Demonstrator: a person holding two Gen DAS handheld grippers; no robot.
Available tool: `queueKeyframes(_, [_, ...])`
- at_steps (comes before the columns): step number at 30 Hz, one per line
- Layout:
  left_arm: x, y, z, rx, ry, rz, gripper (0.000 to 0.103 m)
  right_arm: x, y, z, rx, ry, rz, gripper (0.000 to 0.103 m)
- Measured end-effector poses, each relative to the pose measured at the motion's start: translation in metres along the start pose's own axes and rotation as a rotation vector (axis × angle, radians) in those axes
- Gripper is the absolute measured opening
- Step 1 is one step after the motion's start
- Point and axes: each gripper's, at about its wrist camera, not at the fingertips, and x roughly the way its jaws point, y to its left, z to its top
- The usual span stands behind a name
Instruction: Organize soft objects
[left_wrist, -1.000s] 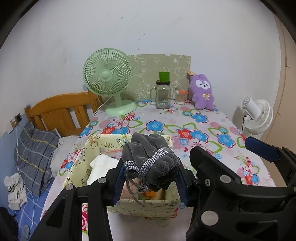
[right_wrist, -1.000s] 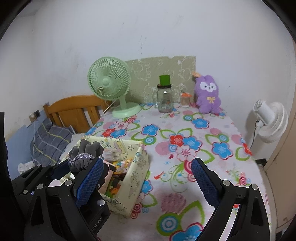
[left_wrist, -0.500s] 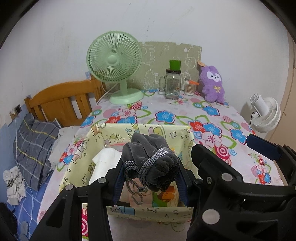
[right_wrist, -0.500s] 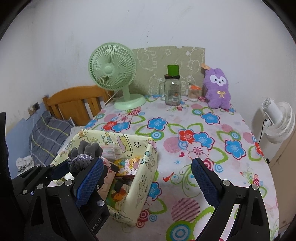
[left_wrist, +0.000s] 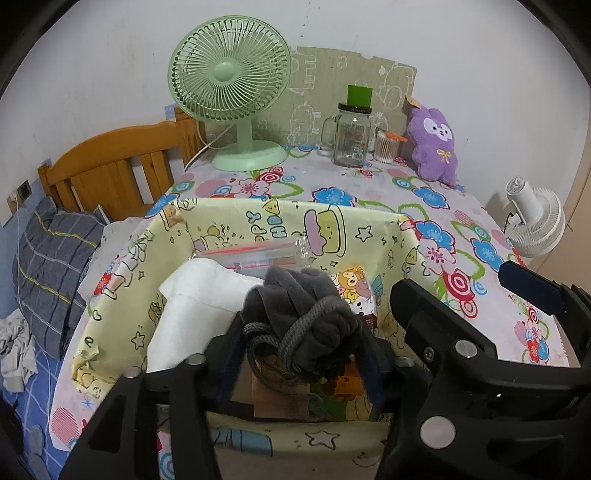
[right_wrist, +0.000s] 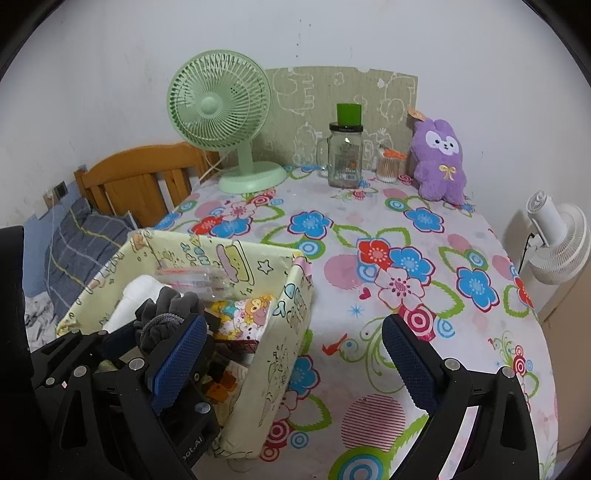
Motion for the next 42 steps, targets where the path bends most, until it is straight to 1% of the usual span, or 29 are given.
queueKeyframes(3, [-0.002, 0.000, 0.000, 0.003, -0.011, 0.013, 0.085, 0.001, -0.001, -0.002, 0.001, 0.006, 0.008, 0.098])
queueKeyframes(8, [-0.009, 0.000, 0.001, 0.001, -0.015, 0.020, 0.091, -0.005, -0.001, 0.000, -0.002, -0.010, 0.010, 0.097])
queueKeyframes(11, [-0.016, -0.002, 0.002, 0.006, -0.031, 0.029, 0.095, -0.013, -0.002, 0.000, 0.003, -0.023, 0.016, 0.097])
queueKeyframes(15, [-0.029, -0.006, 0.003, 0.021, -0.060, 0.013, 0.101, -0.024, -0.006, 0.000, 0.013, -0.040, 0.021, 0.097])
queueKeyframes(21, [-0.047, -0.014, 0.005, 0.033, -0.097, 0.021, 0.103, -0.044, -0.015, 0.000, 0.027, -0.070, 0.021, 0.097])
queueKeyframes(25, [-0.059, -0.020, 0.004, 0.036, -0.113, 0.022, 0.103, -0.056, -0.020, -0.001, 0.025, -0.062, 0.035, 0.097])
queueKeyframes(28, [-0.068, -0.026, 0.003, 0.048, -0.127, 0.021, 0.103, -0.066, -0.024, -0.002, 0.023, -0.071, 0.035, 0.097])
queueKeyframes(42, [-0.113, -0.055, -0.001, 0.087, -0.178, -0.009, 0.103, -0.125, -0.053, -0.012, 0.054, -0.166, -0.010, 0.097])
